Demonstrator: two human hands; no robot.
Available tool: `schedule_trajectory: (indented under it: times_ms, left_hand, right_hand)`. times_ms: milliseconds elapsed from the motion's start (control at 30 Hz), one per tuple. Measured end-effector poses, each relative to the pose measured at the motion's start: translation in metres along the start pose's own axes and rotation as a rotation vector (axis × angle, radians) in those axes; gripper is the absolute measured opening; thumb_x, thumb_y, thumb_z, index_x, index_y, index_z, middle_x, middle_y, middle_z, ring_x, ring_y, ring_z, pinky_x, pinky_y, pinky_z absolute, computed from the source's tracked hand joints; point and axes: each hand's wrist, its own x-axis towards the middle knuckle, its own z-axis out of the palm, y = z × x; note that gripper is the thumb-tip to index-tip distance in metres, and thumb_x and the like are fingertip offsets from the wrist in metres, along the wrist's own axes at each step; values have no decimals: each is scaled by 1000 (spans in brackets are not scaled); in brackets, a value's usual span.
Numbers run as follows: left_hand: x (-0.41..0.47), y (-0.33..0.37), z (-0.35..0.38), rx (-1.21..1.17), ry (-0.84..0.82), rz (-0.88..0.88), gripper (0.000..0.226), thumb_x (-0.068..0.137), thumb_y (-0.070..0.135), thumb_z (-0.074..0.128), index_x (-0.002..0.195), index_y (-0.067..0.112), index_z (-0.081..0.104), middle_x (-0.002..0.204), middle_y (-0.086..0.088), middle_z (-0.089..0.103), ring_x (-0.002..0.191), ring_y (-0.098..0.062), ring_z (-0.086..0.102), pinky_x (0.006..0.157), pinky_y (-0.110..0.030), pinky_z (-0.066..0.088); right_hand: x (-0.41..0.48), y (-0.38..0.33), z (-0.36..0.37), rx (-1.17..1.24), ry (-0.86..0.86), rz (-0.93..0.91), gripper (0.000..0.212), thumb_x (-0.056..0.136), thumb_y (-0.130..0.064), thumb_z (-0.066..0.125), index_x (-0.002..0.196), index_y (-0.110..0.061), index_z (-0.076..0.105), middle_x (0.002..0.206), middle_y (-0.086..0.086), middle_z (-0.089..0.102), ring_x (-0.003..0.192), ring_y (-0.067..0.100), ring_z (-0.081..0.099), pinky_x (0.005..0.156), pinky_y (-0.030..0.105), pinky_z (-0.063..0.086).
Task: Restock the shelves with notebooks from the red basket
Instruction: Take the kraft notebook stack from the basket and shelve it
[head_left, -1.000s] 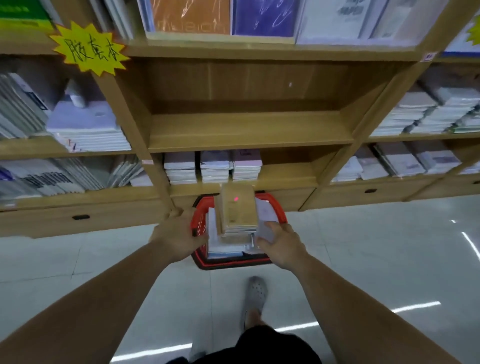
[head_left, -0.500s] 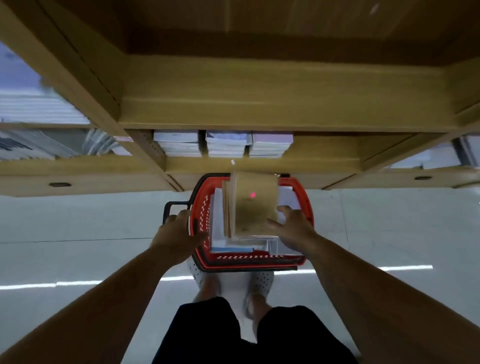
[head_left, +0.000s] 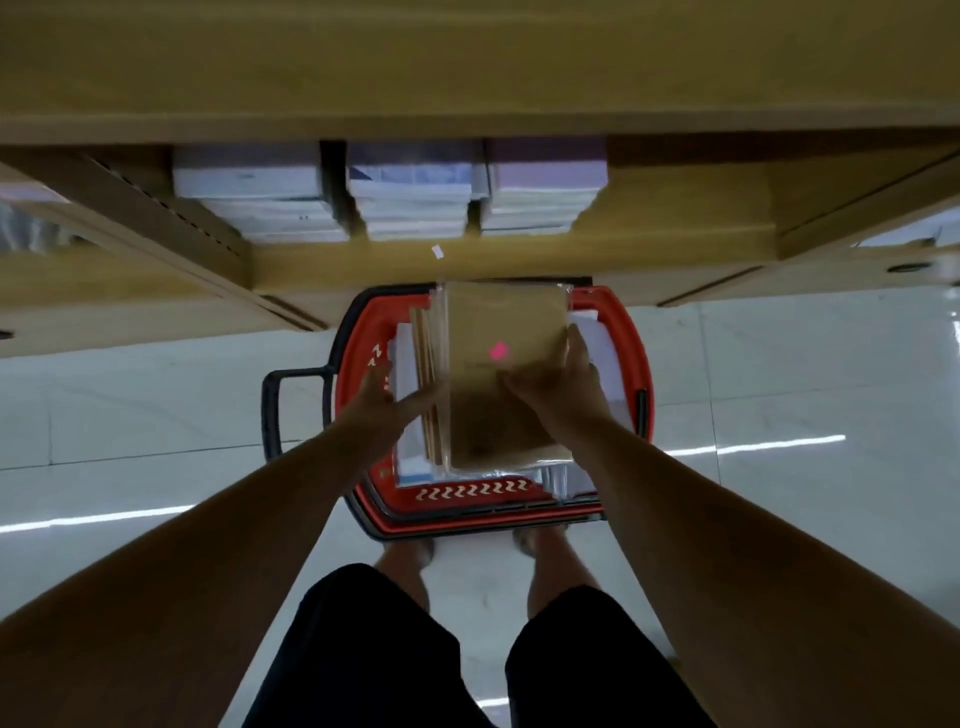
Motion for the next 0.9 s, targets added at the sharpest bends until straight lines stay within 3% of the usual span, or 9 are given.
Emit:
schedule_trajectory:
  times_ms: [67,167,267,333,400,467,633,767,900]
  left_hand:
    - [15,-7,16,-75,11,-45,133,55,87,73,163,35,15,169,-1,25,152,-30,30,119,-58,31]
    - [32,-13,36,-221,21,-119,127,62,78,72,163,35,9,167,-5,31,149,-36,35,119,-61,27]
    - [45,-20,46,-356,19,-145,99,78,63,74,158,37,23,146,-4,56,131,-36,54,111,-62,37]
    - [51,-24,48,-405,11,-99,69,89,48,71,148,37,37,132,-3,64,117,-30,63,95,-51,52]
    - [54,-24,50,-440,-1,-55,54,93,37,68,141,38,43,130,-2,64,110,-24,66,80,-41,55]
    - [56,-23,52,-478,-12,-13,48,92,31,70,132,42,46,131,-1,64,111,-24,67,79,-40,58]
    - [62,-25,56,-533,-6,60,53,88,25,70,129,43,42,129,0,63,112,-23,68,74,-32,63]
    - [66,-29,52,-496,-16,72,67,91,29,70,145,39,33,129,5,60,113,-20,65,69,-24,61]
    - [73,-30,42,-527,-73,46,110,77,47,76,162,39,8,149,-4,47,124,-28,60,98,-48,56]
  right_hand:
    - [6,13,3,116,12,-1,118,65,-67,82,158,-43,14,152,1,47,135,30,51,107,61,48]
    - [13,34,5,214,28,13,116,75,-50,89,163,-44,12,155,-1,48,137,27,50,110,54,48]
    - [20,47,4,339,4,-21,90,79,-44,87,152,-51,34,141,-13,56,128,18,56,102,44,53]
    - [21,50,4,383,-34,-39,68,86,-37,83,133,-63,41,133,-18,57,124,13,57,97,38,53]
    - [22,52,6,426,-59,-62,64,90,-30,80,125,-66,41,132,-19,57,123,12,58,97,39,53]
    - [23,52,8,467,-55,-74,64,90,-28,80,133,-57,44,134,-15,59,125,15,59,100,43,54]
    - [23,51,12,460,-35,-86,100,78,-49,83,158,-46,23,149,-7,51,134,23,54,107,59,51]
    - [24,51,14,451,-86,-68,101,84,-42,79,160,-50,13,152,-6,45,136,25,51,107,60,52]
    - [26,48,18,495,-120,-36,100,89,-36,78,161,-49,10,154,-2,43,137,27,50,106,61,52]
